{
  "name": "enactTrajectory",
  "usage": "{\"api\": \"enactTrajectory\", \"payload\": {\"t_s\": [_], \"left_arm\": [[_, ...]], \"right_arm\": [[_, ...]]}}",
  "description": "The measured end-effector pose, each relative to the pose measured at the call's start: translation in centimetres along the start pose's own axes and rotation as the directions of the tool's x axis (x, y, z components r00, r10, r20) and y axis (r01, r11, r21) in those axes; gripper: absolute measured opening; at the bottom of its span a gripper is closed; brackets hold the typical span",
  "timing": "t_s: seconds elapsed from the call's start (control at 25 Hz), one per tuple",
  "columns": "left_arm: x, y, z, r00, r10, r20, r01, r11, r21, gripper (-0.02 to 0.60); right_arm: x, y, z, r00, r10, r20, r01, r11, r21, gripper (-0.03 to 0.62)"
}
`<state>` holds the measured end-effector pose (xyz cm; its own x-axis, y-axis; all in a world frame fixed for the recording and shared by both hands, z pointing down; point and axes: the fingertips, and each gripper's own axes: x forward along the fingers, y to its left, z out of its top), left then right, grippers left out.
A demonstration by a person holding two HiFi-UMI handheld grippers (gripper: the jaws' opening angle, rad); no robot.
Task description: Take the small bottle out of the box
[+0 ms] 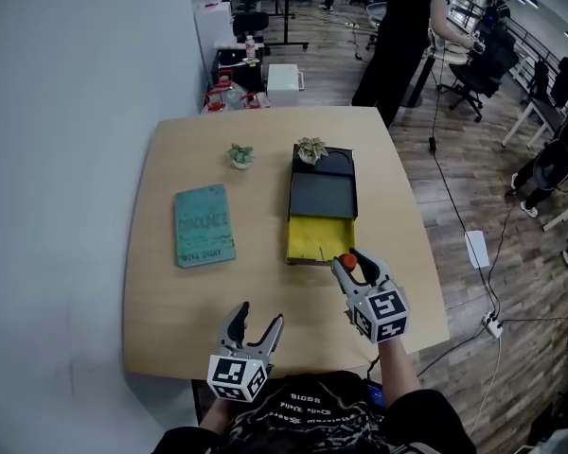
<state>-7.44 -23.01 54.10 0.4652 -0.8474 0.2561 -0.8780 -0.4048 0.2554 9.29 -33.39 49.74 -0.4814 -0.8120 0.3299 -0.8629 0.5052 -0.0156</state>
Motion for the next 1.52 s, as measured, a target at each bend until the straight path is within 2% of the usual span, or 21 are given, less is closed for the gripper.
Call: {"api": "enactTrajectory", "payload": {"t_s": [0.24,0.56,0.8,1.08,1.12,1.2,1.32,1.52], "left_arm": [[-0.3,-0.8,-0.3,1.0,-0.03,-0.004,0.03,1.0,0.003,0.324],[-0.5,-1.0,-0.8,0.999,-0.044,-0.005,0.044,0.999,0.003,0.324],[-0.6,-1.3,-1.2,0.998,-0.056,-0.01,0.057,0.998,0.009,0.324],[-0.7,-2.3,-1.1,0.996,-0.084,-0.015,0.085,0.995,0.051,0.322],[-0.7,-2.4,-1.0,0.996,-0.086,-0.012,0.087,0.994,0.06,0.299],[-0.7,-2.5,-0.7,0.997,-0.079,-0.004,0.079,0.994,0.073,0.205],[-0.8,-2.4,-0.6,0.998,-0.06,0.002,0.06,0.995,0.083,0.098],[-0.7,-2.3,-0.4,0.998,-0.061,0.005,0.06,0.995,0.074,0.01]], "right_arm": [[-3.2,2.0,-1.7,1.0,-0.006,0.013,0.005,0.998,0.057,0.16],[-6.3,4.2,-4.0,0.999,-0.018,0.031,0.016,0.996,0.085,0.16],[-8.2,5.3,-5.0,0.996,-0.049,0.078,0.042,0.995,0.092,0.16],[-8.6,6.2,-7.3,0.998,-0.056,0.035,0.053,0.995,0.079,0.16],[-8.6,6.1,-7.3,0.998,-0.056,0.035,0.053,0.995,0.078,0.16],[-8.5,6.0,-7.1,0.998,-0.054,0.042,0.051,0.996,0.075,0.16],[-8.2,5.9,-6.7,0.998,-0.048,0.051,0.045,0.997,0.065,0.16],[-7.9,5.9,-6.4,0.998,-0.041,0.057,0.038,0.997,0.06,0.16]]}}
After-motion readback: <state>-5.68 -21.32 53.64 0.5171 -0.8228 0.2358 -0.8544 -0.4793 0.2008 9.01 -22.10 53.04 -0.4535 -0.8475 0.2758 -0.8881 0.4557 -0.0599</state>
